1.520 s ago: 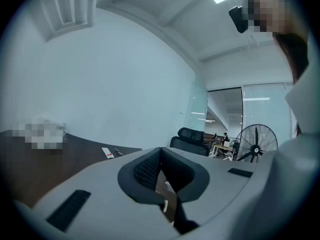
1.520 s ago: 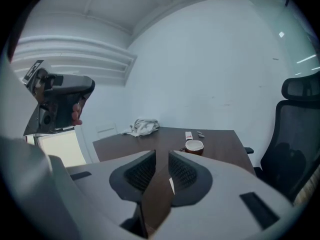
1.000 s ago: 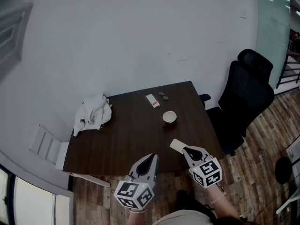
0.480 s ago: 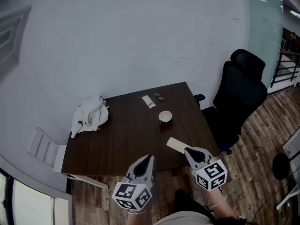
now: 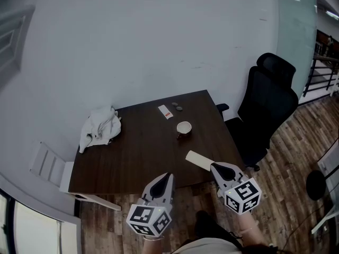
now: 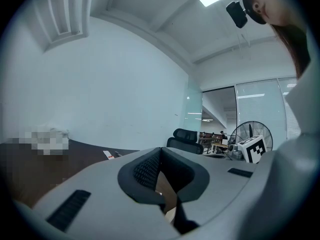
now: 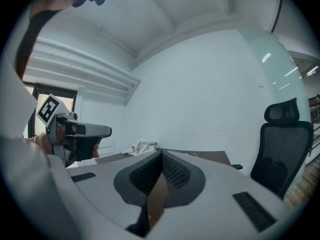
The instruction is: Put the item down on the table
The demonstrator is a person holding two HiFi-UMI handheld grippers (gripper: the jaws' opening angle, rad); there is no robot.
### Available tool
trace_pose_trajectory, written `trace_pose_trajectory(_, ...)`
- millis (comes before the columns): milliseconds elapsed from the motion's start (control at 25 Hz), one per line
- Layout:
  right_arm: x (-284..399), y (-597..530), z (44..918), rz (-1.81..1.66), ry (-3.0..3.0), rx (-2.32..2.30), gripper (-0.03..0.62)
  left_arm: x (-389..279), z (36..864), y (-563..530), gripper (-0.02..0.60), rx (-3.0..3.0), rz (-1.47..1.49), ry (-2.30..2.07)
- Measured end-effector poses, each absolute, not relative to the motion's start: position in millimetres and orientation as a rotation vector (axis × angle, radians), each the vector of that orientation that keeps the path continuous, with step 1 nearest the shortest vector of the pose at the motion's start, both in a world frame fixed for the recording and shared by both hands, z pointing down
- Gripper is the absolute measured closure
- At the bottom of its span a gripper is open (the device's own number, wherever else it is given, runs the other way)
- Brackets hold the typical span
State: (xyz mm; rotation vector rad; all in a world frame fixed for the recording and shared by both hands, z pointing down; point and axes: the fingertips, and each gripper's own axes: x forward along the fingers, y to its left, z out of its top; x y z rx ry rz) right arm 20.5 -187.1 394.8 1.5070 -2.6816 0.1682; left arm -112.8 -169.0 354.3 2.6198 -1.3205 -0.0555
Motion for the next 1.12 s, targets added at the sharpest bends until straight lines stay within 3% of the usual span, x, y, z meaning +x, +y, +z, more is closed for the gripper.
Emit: trace_pose_trajectory(1120, 32, -115, 378, 0.094, -2.736, 1.576, 0.587, -98, 358, -97, 0.563, 2.652, -0.054, -1.267)
